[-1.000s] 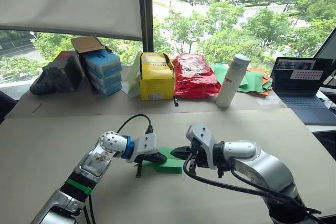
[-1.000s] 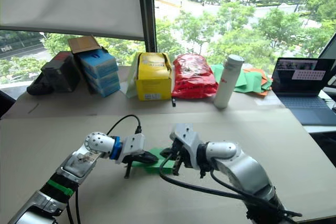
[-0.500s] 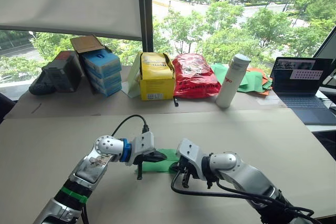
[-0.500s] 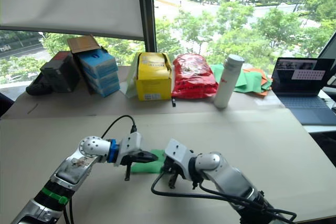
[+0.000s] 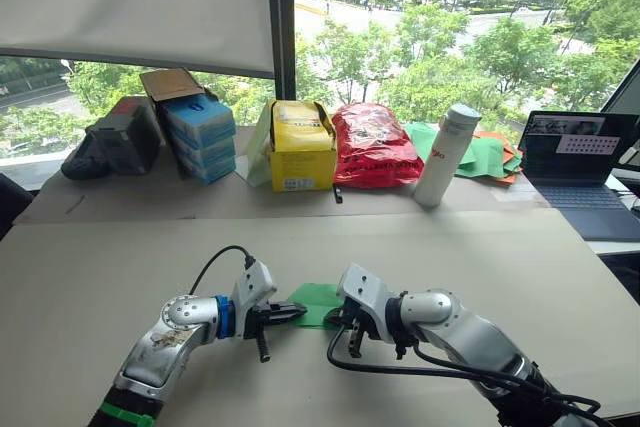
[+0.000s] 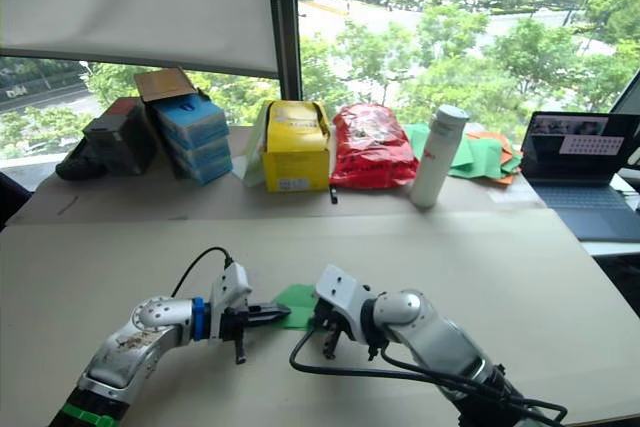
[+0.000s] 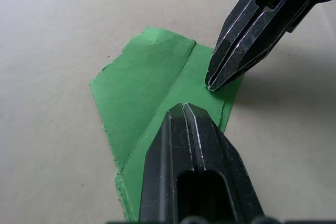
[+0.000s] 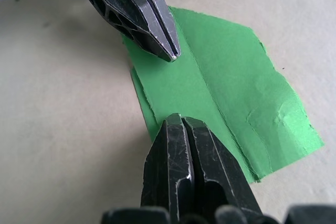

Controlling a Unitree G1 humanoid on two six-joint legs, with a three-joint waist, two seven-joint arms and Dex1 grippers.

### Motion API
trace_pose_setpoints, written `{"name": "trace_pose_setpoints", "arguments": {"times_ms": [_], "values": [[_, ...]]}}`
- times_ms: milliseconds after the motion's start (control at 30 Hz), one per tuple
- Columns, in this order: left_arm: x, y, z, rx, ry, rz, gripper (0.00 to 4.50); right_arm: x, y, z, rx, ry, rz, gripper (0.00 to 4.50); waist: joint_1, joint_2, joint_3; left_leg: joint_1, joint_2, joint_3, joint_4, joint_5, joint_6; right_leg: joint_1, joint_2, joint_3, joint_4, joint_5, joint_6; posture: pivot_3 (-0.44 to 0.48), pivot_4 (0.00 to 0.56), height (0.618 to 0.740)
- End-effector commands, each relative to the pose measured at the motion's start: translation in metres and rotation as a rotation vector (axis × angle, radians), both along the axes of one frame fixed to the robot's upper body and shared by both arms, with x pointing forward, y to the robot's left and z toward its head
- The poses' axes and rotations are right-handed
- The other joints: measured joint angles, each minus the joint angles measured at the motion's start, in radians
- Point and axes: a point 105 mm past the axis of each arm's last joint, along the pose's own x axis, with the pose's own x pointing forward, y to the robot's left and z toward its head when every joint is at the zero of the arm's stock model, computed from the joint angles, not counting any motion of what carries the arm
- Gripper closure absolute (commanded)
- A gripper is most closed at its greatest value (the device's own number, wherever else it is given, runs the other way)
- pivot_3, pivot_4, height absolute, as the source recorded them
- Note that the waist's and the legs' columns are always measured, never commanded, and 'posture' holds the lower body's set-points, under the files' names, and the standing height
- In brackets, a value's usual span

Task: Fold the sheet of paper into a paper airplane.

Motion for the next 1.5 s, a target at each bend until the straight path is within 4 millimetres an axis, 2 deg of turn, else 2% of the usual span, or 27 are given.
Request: {"name": "trace_pose_setpoints", "arguments": {"times_ms": [33, 200, 300, 467, 733, 1000, 1367, 1500], "values": [[-0.006, -0.008, 0.006, 0.000, -0.023, -0.044, 4.50, 0.004, -0.002, 0.019, 0.038, -0.049, -0.017, 4.47, -0.001, 0.000, 0.000, 0.000, 0.000, 0.000, 0.000, 0.000, 0.000, 0.000, 0.000, 0.000, 0.000, 0.000, 0.000, 0.000, 0.150, 0.740], [-0.009, -0.006, -0.001, 0.059, -0.030, -0.064, 4.50, 0.003, 0.002, 0.043, 0.131, -0.078, 0.002, 4.47, -0.001, 0.000, 0.000, -0.001, 0.000, 0.000, 0.000, 0.001, -0.002, -0.001, 0.000, 0.000, 0.000, 0.000, 0.000, 0.000, 0.150, 0.740], [-0.009, -0.006, -0.002, 0.080, -0.035, -0.073, 4.50, 0.009, -0.002, 0.058, 0.184, -0.088, -0.019, 4.47, -0.001, 0.000, 0.000, 0.000, 0.000, 0.000, 0.000, 0.001, -0.001, -0.001, -0.001, 0.002, 0.000, 0.000, 0.000, 0.000, 0.150, 0.740], [-0.008, -0.005, -0.003, 0.083, -0.036, -0.072, 4.50, 0.024, -0.014, 0.060, 0.188, -0.108, -0.097, 4.47, 0.000, 0.000, 0.000, 0.000, 0.000, 0.000, -0.001, -0.001, 0.001, 0.000, -0.002, 0.004, -0.001, 0.000, 0.000, 0.000, 0.150, 0.740], [-0.009, -0.006, -0.004, 0.093, -0.039, -0.078, 4.50, 0.046, -0.024, 0.050, 0.218, -0.037, -0.150, 1.86, -0.001, 0.001, 0.001, 0.000, 0.000, 0.000, -0.001, 0.000, 0.000, -0.001, -0.001, 0.004, 0.000, 0.000, 0.000, 0.000, 0.150, 0.740], [-0.008, -0.005, -0.004, 0.097, -0.039, -0.075, 4.50, 0.048, -0.039, 0.033, 0.244, 0.139, -0.160, 1.86, -0.001, 0.001, 0.001, -0.001, 0.000, 0.000, -0.001, -0.001, 0.001, 0.000, -0.001, 0.004, -0.001, 0.000, 0.000, 0.000, 0.150, 0.740], [-0.009, -0.005, -0.003, 0.099, -0.044, -0.072, 4.50, 0.041, -0.025, 0.008, 0.238, 0.255, -0.121, 1.86, -0.002, 0.001, 0.001, -0.001, 0.000, 0.000, -0.001, -0.001, 0.001, 0.000, -0.002, 0.005, -0.001, 0.000, 0.000, 0.000, 0.150, 0.740], [-0.009, -0.005, -0.003, 0.098, -0.043, -0.071, 4.50, 0.039, -0.017, 0.007, 0.275, 0.286, -0.109, 1.86, -0.004, 0.001, 0.001, 0.000, 0.000, 0.000, -0.001, -0.001, 0.001, 0.000, -0.005, 0.005, 0.000, 0.000, 0.000, 0.000, 0.150, 0.740]]}}
